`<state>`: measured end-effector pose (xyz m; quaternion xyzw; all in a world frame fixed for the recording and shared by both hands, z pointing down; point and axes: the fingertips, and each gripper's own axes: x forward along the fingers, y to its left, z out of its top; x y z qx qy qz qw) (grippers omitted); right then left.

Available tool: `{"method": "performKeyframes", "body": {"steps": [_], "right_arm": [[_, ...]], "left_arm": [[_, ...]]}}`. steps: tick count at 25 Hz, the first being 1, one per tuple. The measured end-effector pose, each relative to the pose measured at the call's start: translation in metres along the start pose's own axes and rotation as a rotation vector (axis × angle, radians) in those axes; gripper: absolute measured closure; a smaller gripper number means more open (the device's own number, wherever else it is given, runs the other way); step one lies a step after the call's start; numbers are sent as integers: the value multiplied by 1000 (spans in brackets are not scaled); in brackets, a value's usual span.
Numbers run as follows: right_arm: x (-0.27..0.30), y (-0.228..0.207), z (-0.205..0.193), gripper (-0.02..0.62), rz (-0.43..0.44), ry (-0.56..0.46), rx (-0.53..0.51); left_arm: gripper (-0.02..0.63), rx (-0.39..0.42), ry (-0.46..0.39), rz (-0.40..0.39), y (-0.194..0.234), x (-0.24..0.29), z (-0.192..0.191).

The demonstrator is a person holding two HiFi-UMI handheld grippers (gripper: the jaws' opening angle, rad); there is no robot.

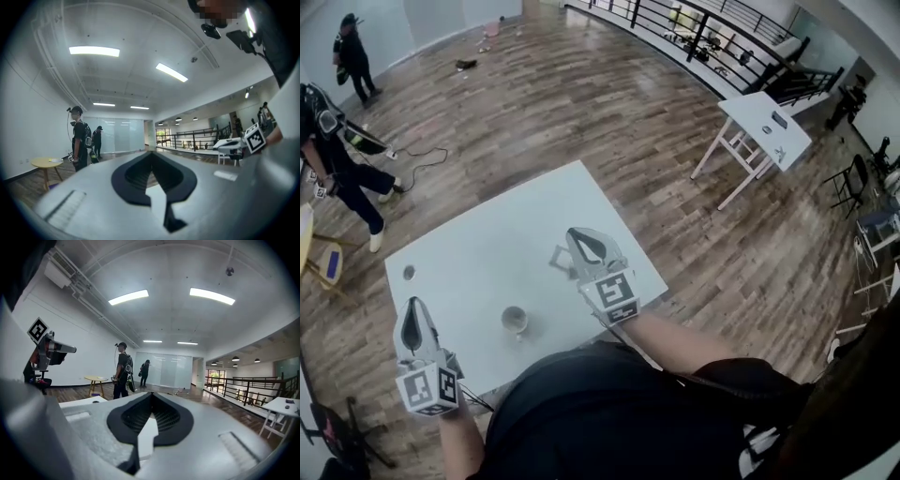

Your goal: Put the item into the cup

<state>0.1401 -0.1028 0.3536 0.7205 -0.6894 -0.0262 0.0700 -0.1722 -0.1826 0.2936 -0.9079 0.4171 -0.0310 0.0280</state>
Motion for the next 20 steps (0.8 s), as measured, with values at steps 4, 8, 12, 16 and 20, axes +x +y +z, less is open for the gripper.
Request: {"method": "performKeyframes", "body": {"steps": [4,8,12,16,20], "right_arm": [[-4,1,-1,594,2,-2,-13],[-2,2,-4,594,4,1,-19],[-1,1,-4,594,-4,-3,-15],[-1,1,-9,594,-9,8,-10],[0,-1,-8,594,-17,2,-9]], "left_arm": [[611,-6,1,-8,-4,1,-4],[611,-6,7,-18,-4,5,-7],[611,-7,20,-28,-4,7,-10],[611,-14,24,-35,-4,10,-15],[611,-9,39,-43,-3,13,-17]]}}
